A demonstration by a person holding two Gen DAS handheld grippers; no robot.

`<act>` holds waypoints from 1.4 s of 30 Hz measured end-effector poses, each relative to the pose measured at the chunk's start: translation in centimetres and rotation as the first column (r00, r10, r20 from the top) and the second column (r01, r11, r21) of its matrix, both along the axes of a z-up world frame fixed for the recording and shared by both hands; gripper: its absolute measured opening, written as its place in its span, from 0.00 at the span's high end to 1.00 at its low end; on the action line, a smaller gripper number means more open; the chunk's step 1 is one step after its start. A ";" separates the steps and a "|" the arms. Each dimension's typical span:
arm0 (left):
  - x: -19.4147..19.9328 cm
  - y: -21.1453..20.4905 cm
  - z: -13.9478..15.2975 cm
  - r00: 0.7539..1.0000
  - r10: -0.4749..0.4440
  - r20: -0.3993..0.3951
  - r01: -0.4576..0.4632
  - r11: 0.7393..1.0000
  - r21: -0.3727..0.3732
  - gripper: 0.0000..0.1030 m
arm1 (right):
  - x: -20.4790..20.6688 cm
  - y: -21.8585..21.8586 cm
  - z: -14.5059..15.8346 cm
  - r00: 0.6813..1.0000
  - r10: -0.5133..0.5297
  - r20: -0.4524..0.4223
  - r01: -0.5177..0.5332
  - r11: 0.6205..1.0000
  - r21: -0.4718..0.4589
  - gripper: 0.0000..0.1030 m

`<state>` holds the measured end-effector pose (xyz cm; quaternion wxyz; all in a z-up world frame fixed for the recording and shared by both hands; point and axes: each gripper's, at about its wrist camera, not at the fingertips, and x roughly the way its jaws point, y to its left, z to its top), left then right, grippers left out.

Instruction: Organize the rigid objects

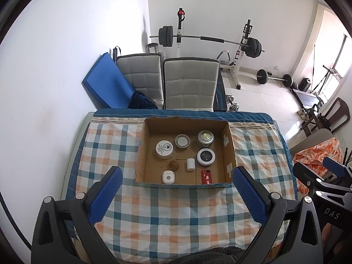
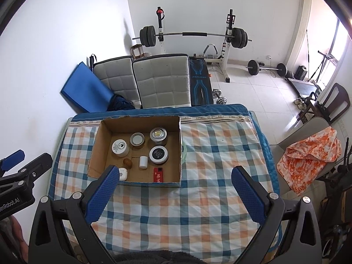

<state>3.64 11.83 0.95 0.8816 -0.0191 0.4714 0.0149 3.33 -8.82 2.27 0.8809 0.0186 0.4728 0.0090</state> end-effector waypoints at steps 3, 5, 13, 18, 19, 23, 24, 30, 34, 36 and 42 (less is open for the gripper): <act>0.1 0.0 0.0 1.000 -0.001 0.001 0.001 1.000 -0.002 0.00 | -0.1 0.0 0.0 1.000 0.001 0.003 -0.001 1.000 -0.001 0.00; 0.1 0.0 0.0 1.000 -0.002 0.000 0.002 1.000 -0.001 0.00 | -0.1 0.0 0.0 1.000 -0.005 0.007 0.005 1.000 0.000 0.00; 0.1 -0.1 -0.1 1.000 -0.004 -0.001 0.004 1.000 -0.001 0.00 | 0.0 0.0 -0.1 1.000 -0.013 0.009 0.013 1.000 -0.002 0.00; -0.1 -0.1 -0.3 1.000 -0.004 0.000 0.004 1.000 0.000 0.00 | -0.1 -0.1 -0.1 1.000 -0.015 0.012 0.015 1.000 -0.009 0.00; 0.0 -0.2 -0.2 1.000 -0.004 0.001 0.004 1.000 0.002 0.00 | -0.1 -0.1 -0.1 1.000 -0.016 0.012 0.016 1.000 -0.010 0.00; -0.3 -0.2 -0.3 1.000 0.003 0.005 -0.003 1.000 0.006 0.00 | -0.1 -0.1 -0.1 1.000 -0.018 0.011 0.018 1.000 -0.010 0.00; -0.3 -0.1 -0.3 1.000 0.004 0.004 -0.004 1.000 0.008 0.00 | 0.0 -0.1 -0.1 1.000 -0.019 0.011 0.019 1.000 -0.009 0.00; -0.5 -0.1 -0.2 1.000 0.007 0.003 -0.007 1.000 0.011 0.00 | -0.1 -0.1 -0.3 1.000 -0.023 0.014 0.023 1.000 -0.006 0.00; -0.7 0.0 -0.3 1.000 0.008 0.000 -0.008 1.000 0.012 0.00 | -0.1 -0.1 -0.4 1.000 -0.025 0.014 0.025 1.000 -0.007 0.00; -0.8 0.1 -0.3 1.000 0.007 -0.002 -0.007 1.000 0.009 0.00 | -0.2 -0.2 -0.5 0.999 -0.030 0.011 0.030 1.000 -0.008 0.00; -1.0 0.1 -0.5 1.000 0.007 0.007 -0.007 1.000 0.015 0.00 | -0.3 -0.4 -0.5 0.999 -0.039 0.016 0.039 0.999 -0.009 0.00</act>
